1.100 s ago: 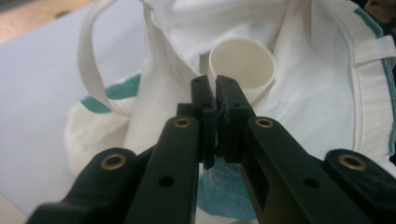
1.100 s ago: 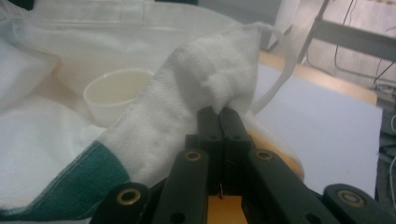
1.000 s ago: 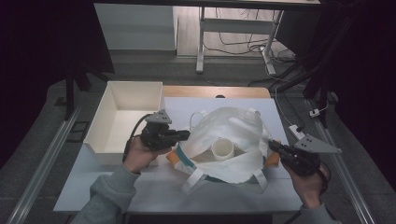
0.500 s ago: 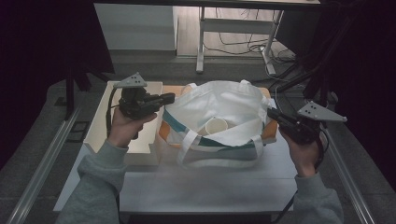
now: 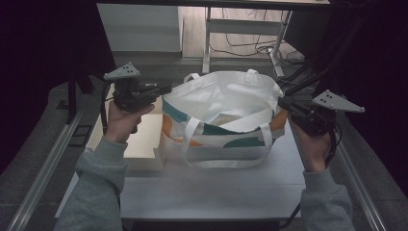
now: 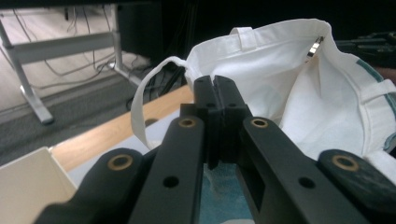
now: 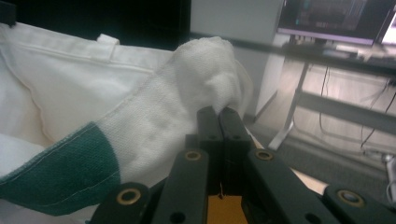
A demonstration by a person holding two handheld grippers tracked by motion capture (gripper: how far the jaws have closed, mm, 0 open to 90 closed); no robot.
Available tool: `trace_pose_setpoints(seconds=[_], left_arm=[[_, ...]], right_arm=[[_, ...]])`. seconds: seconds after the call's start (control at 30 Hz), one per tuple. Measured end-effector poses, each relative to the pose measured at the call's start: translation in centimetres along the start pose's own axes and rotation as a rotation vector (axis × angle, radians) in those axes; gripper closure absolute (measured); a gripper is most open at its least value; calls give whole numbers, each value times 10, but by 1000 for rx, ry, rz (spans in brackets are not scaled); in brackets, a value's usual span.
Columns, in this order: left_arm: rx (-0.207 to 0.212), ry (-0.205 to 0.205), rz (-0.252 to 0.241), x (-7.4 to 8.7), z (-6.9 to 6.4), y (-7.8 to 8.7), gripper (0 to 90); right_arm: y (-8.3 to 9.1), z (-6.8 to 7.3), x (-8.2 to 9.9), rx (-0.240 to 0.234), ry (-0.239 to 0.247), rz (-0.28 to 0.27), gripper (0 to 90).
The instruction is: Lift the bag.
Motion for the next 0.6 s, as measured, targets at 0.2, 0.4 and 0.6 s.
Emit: trace_pose_setpoints(seconds=[0.2,0.4,0.6], left_arm=[[4,-37,105,24,-7,-30,892],[1,-70,198,52,-13,-51,890],[12,-54,224,63,-12,-55,886]], right_arm=[[-19,-18,40,25,-46,85,893],[-32,-22,75,13,-70,160,892],[-35,-21,88,-6,-80,182,891]])
Point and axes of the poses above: each handheld gripper's, and its own axes: y roughly backward along the jaws, x roughly out of its underside, z roughly to its left, the point moved 10 cm from there along -y, roughly forward along the jaws, and after that the axes turned 12 degrees about -x, right-handed, at the moved point
